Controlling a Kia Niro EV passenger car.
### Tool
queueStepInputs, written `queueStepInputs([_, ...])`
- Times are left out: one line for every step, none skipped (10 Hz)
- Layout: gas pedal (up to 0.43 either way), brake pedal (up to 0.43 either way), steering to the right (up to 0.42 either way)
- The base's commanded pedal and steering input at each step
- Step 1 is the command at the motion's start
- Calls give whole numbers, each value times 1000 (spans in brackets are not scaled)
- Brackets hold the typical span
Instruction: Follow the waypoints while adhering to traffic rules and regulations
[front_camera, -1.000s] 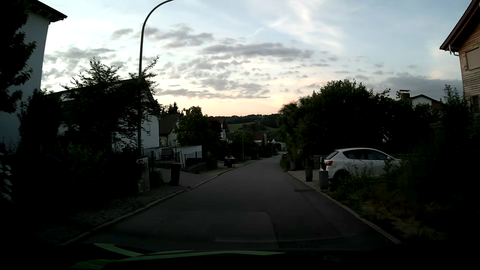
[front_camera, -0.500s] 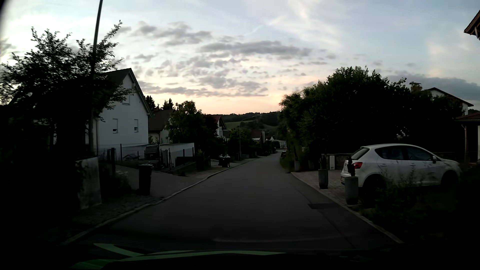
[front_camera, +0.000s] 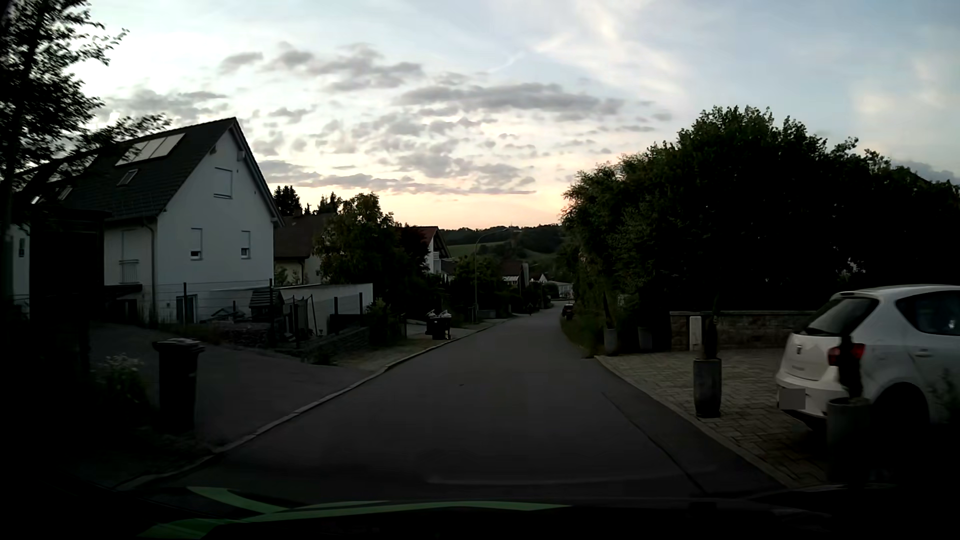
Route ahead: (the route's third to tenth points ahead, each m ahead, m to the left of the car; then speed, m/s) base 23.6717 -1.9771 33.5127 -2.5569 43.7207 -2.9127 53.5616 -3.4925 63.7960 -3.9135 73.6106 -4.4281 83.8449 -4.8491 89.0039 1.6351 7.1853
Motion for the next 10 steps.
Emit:
queueStepInputs([0, 0, 2])
queueStepInputs([0, 0, 1])
queueStepInputs([0, 0, 1])
queueStepInputs([0, 0, 2])
queueStepInputs([0, 0, 2])
queueStepInputs([0, 0, 1])
queueStepInputs([0, 0, 2])
queueStepInputs([0, 0, 2])
queueStepInputs([87, 0, 2])
queueStepInputs([87, 0, 3])
